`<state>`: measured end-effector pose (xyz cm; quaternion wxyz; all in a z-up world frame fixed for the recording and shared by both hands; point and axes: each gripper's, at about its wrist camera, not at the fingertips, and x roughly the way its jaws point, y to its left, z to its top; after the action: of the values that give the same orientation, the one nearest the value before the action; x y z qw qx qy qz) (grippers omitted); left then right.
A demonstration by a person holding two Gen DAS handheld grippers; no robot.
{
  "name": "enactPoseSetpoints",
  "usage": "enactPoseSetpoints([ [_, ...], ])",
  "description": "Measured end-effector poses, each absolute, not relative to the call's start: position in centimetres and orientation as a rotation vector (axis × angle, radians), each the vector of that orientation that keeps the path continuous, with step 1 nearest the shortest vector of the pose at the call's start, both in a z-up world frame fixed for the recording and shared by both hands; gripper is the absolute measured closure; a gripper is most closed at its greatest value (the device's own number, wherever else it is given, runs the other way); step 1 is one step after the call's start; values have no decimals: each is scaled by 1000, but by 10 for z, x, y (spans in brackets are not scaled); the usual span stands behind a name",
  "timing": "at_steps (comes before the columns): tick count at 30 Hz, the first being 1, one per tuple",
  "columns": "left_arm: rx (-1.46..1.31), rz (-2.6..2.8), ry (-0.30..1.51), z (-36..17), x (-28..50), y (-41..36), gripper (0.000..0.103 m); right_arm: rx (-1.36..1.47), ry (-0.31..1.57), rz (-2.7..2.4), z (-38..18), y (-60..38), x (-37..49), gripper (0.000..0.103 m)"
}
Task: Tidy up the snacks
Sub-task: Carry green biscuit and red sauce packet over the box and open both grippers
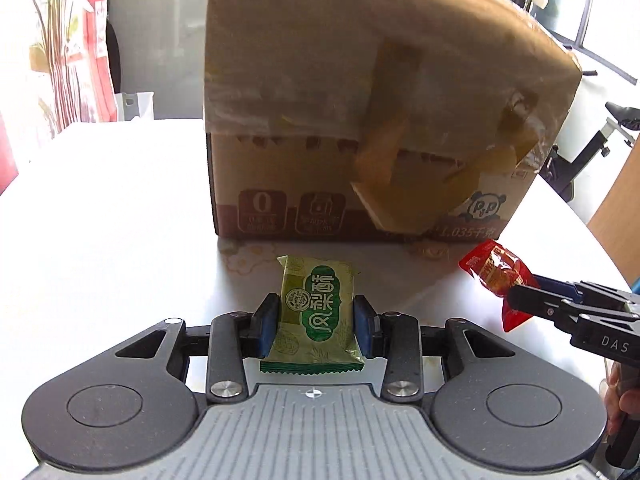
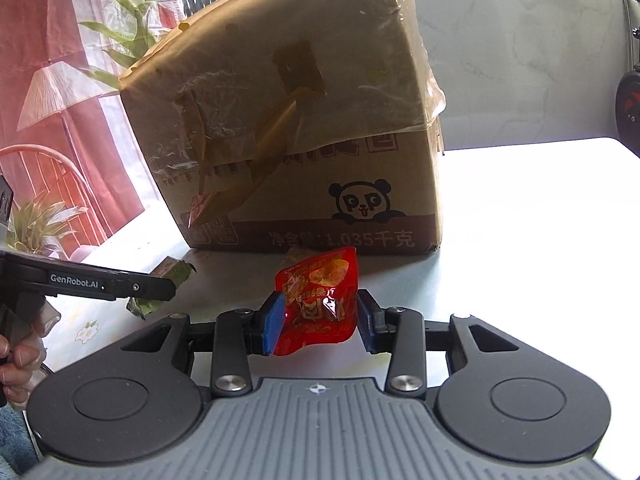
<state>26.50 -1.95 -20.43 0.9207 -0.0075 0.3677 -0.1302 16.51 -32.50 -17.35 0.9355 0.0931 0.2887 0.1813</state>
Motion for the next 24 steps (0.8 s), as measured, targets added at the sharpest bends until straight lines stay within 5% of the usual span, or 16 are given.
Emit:
enactPoseSetpoints([
  [16, 45, -314, 345, -53, 264, -27, 62, 161, 226, 399, -26, -344, 154, 63],
  [24, 123, -357, 374, -41, 339, -80, 62, 72, 302, 313, 3, -320, 246, 63],
])
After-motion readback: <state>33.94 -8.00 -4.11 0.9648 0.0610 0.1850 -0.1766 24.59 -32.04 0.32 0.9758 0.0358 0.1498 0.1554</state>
